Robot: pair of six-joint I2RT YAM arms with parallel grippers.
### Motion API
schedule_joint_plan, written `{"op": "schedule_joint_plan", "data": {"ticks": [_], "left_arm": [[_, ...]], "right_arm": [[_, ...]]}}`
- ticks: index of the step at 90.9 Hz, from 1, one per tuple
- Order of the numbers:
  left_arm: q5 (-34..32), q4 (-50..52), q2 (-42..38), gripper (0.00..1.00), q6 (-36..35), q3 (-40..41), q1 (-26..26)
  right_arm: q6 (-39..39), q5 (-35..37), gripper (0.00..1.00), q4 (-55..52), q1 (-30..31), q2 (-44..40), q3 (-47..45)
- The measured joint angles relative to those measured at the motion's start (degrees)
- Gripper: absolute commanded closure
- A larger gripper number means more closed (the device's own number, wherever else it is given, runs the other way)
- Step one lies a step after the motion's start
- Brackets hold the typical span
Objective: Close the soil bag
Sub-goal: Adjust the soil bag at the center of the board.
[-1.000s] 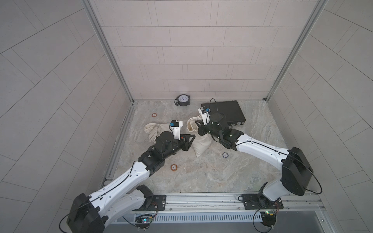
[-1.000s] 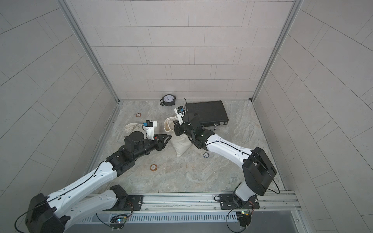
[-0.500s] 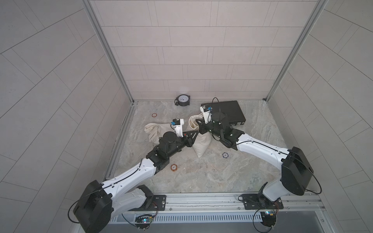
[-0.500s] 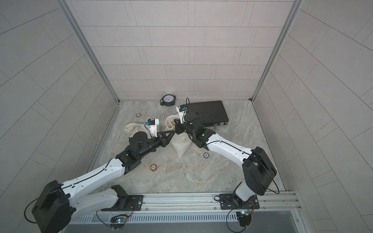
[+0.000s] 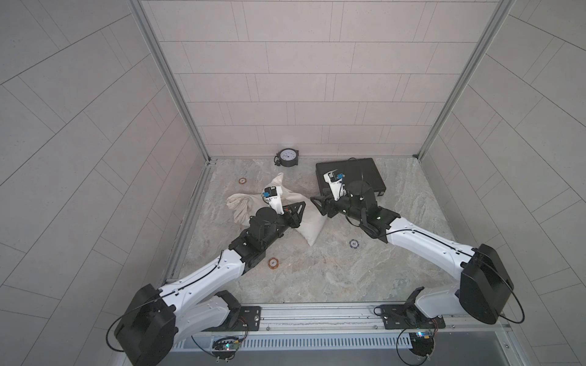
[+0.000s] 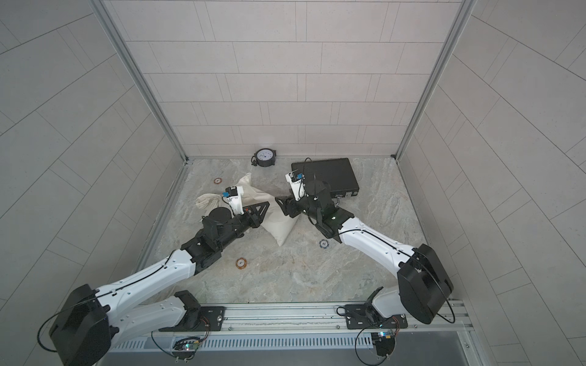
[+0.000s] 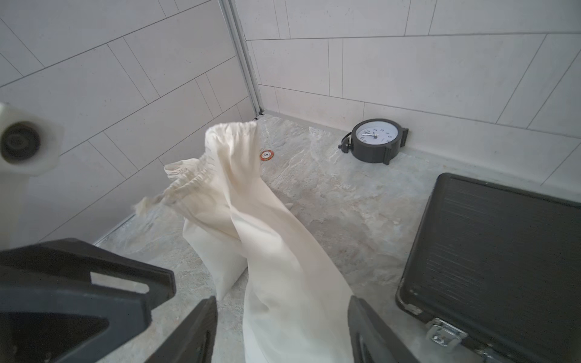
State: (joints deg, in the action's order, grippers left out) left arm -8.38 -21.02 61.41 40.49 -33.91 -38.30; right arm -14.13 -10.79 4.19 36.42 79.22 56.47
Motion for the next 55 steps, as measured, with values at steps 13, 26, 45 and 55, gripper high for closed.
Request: {"op": "schedule_joint_plan", "data": {"ticks": [13,26,45,55], "left_arm": [[-0.8,3.1,-1.9,0.6,-0.4,0.0,0.0],[-4.0,10.1,-5.4,0.52,-2.2,-0.4,1.9],[-1.5,19.6,-4.4,0.52,-2.4,-2.4,16.3],[1.5,22.5,-0.4,0.52,-0.3,-4.1,21.3]], "right_arm": [[4.3,-6.4,0.0,-0.7,-4.3,1.4,0.7],[7.7,-11.2,0.0,-1.2,-4.0,9.2,4.0],[8.7,-11.2,0.0,-1.8,-2.5,17.7,5.6],[8.8,-10.1,0.0,-1.9,-1.8,17.5,5.2]]}}
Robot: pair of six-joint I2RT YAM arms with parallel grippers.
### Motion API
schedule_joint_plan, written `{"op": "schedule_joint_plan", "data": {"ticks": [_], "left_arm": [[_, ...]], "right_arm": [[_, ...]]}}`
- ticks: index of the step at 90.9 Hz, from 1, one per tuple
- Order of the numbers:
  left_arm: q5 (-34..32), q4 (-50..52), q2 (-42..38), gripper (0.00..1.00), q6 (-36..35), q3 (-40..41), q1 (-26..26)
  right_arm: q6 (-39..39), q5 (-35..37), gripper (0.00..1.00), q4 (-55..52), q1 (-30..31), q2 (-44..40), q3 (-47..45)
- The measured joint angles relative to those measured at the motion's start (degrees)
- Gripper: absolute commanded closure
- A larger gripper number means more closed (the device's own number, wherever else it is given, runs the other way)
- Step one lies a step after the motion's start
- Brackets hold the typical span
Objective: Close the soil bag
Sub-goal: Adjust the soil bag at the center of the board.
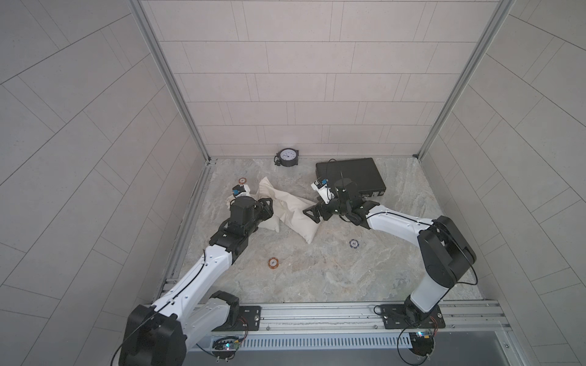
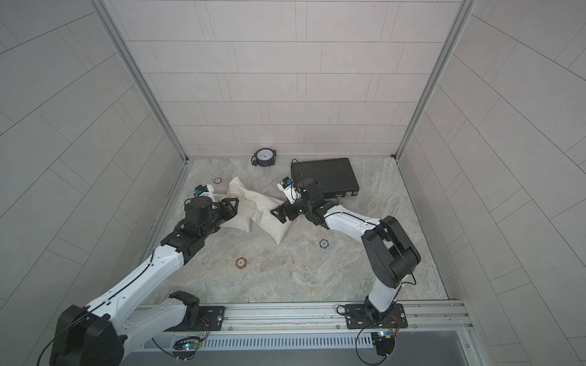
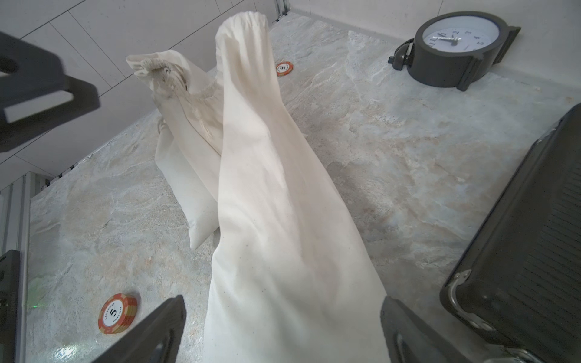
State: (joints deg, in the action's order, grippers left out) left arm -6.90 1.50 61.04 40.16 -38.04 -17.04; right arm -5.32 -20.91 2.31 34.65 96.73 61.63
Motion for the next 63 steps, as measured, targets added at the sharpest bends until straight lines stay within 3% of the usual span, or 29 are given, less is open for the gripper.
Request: {"op": "schedule_joint_plan", "data": {"ticks": [20,40,63], "left_arm": [[1.9,2.1,8.2,0.57,6.9,-6.7,0.4],[-2.5,3.7,14.3,0.57,14.1,-9.9,0.4],[-6.5,4.5,19.1,0.57,17.1,-12.2,0.7]], "right_arm": [[0.0,1.7,0.0,2.3,0.4,-3.3,-3.4],[0.0,2.8,0.0,3.1,0.3,-6.8,-6.1],[0.0,2.9,0.0,4.3,0.3,-8.6,-7.2]]}}
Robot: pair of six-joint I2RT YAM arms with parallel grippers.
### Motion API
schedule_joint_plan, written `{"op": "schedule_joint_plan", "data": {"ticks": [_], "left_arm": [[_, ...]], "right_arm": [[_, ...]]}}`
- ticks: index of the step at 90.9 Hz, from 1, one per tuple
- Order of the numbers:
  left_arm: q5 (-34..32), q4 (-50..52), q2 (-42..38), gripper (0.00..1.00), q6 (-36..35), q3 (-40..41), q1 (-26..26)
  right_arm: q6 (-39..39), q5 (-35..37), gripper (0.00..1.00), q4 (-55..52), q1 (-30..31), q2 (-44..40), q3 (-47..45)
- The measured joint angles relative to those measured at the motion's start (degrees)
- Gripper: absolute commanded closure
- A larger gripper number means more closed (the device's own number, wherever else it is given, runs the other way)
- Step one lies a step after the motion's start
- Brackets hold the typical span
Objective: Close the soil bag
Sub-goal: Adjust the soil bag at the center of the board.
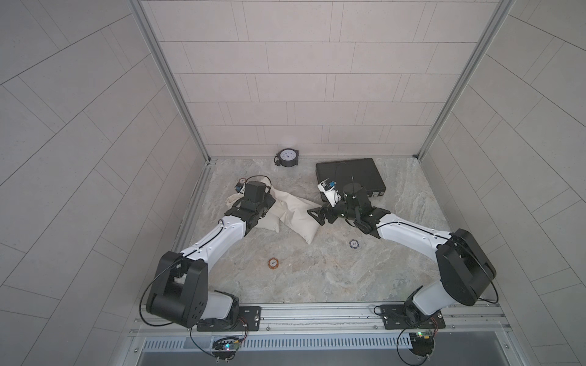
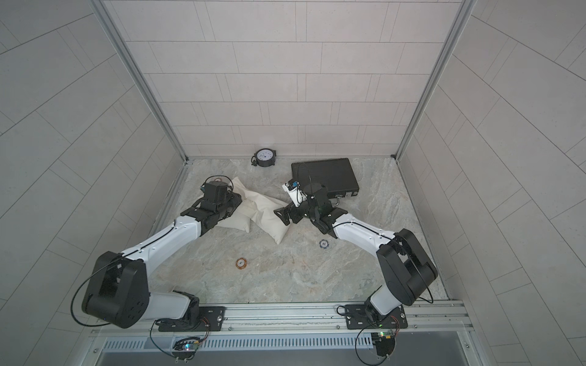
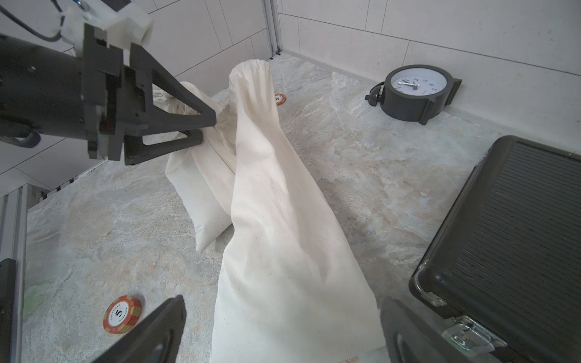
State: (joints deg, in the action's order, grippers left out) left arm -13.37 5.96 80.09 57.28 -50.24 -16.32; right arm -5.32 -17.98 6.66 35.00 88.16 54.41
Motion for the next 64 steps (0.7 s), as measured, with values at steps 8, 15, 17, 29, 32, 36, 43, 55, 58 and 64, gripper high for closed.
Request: {"op": "schedule_joint_plan", "data": {"ticks": [8,15,17,29,32,36,43,55,58,64], "left_arm": [[-0.3,0.0,1.3,0.59,0.1,-1.7,0.2],[-0.7,-0.2,2.3,0.6,0.2,-2.9,0.2],[-0.8,-0.2,2.6,0.61,0.2,-3.2,0.3],[-1.3,-0.3,4.3,0.64,0.4,-4.2,0.6],[-1.4,-0.3,4.6,0.65,0.6,-4.2,0.7],[-1.6,-0.3,5.1,0.7,0.9,-4.2,0.8],[-2.1,-0.4,6.1,0.9,1.7,-4.2,1.0],[-2.6,-0.2,6.7,1.0,0.7,-4.2,1.6],[-2.6,0.1,6.5,1.0,-0.1,-4.4,1.6],[-2.2,0.9,5.6,1.0,-2.1,-5.1,1.7]], "right_arm": [[0.0,0.0,0.0,0.0,0.0,0.0,0.0],[0.0,0.0,0.0,0.0,0.0,0.0,0.0],[0.0,0.0,0.0,0.0,0.0,0.0,0.0],[0.0,-0.1,0.0,0.0,0.0,0.0,0.0],[0.0,-0.1,0.0,0.0,0.0,0.0,0.0],[0.0,-0.1,0.0,0.0,0.0,0.0,0.0],[0.0,-0.2,0.0,0.0,0.0,0.0,0.0],[0.1,-0.2,0.0,0.0,0.0,0.0,0.0],[0.2,-0.1,0.0,0.0,0.0,0.0,0.0],[0.3,0.0,0.0,-0.2,0.0,-0.2,0.0]]}}
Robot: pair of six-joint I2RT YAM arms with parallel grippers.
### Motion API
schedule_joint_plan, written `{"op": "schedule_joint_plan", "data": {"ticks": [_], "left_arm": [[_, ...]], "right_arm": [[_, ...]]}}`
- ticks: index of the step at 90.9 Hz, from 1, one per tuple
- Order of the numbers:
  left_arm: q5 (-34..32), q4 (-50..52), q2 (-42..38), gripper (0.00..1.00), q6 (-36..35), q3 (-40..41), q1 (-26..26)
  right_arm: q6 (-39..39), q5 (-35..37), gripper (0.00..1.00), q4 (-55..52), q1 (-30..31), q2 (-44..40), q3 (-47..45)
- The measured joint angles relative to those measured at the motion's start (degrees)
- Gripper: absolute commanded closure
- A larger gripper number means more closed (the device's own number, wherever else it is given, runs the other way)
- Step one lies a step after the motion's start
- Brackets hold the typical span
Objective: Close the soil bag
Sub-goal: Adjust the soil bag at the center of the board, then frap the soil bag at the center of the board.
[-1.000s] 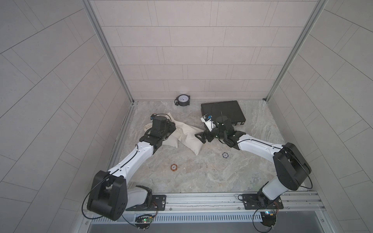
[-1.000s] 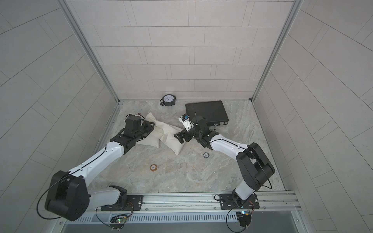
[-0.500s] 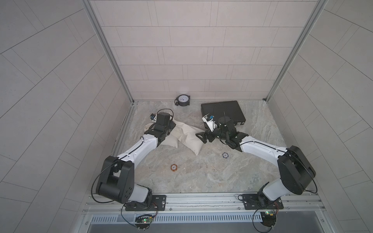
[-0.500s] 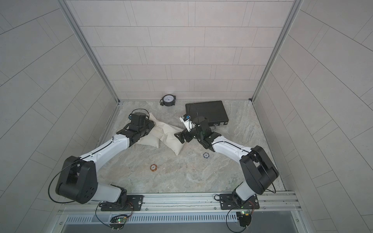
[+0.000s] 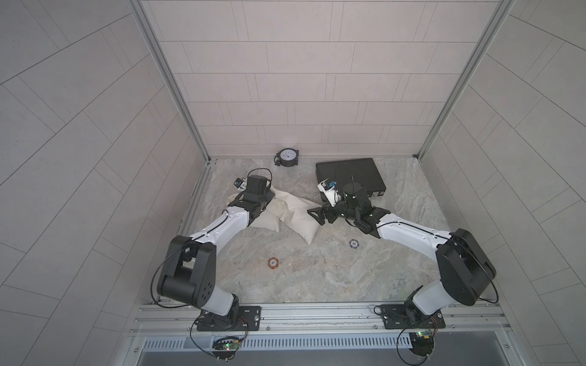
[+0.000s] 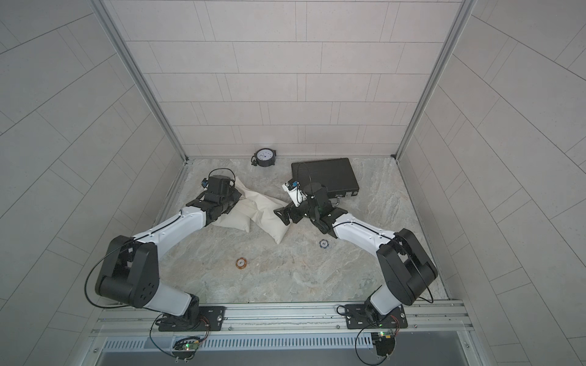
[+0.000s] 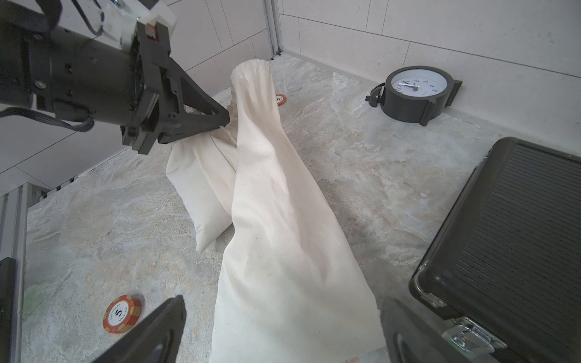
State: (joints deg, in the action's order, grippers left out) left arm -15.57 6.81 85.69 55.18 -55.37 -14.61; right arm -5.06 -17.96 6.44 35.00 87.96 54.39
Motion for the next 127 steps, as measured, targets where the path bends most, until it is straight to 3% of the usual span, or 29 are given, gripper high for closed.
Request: {"op": "schedule_joint_plan", "data": {"ticks": [30,50,70,88,122,127], "left_arm": [[12.2,7.5,-10.4,1.0,-13.5,-10.8,-0.6],[23.5,12.3,-11.5,1.0,-19.1,-18.0,-6.5],[30.6,15.4,-12.3,1.0,-21.8,-18.6,-8.9],[34.1,16.0,-15.2,1.0,-21.9,-17.3,-8.8],[38.1,17.9,-19.2,1.0,-21.0,-17.3,-9.6],[38.4,17.9,-19.2,1.0,-20.9,-17.3,-9.9]], "right_arm": [[0.3,2.3,0.0,0.2,0.2,-10.0,-3.1],[2.9,3.5,0.03,0.5,2.0,-16.8,-4.5],[8.6,4.7,0.03,0.4,7.1,-21.6,-4.3],[15.0,5.3,0.04,0.1,9.8,-20.5,-1.5],[22.1,5.5,0.3,5.4,12.0,-13.4,2.9],[22.4,6.0,0.38,6.2,12.0,-11.8,4.1]]}}
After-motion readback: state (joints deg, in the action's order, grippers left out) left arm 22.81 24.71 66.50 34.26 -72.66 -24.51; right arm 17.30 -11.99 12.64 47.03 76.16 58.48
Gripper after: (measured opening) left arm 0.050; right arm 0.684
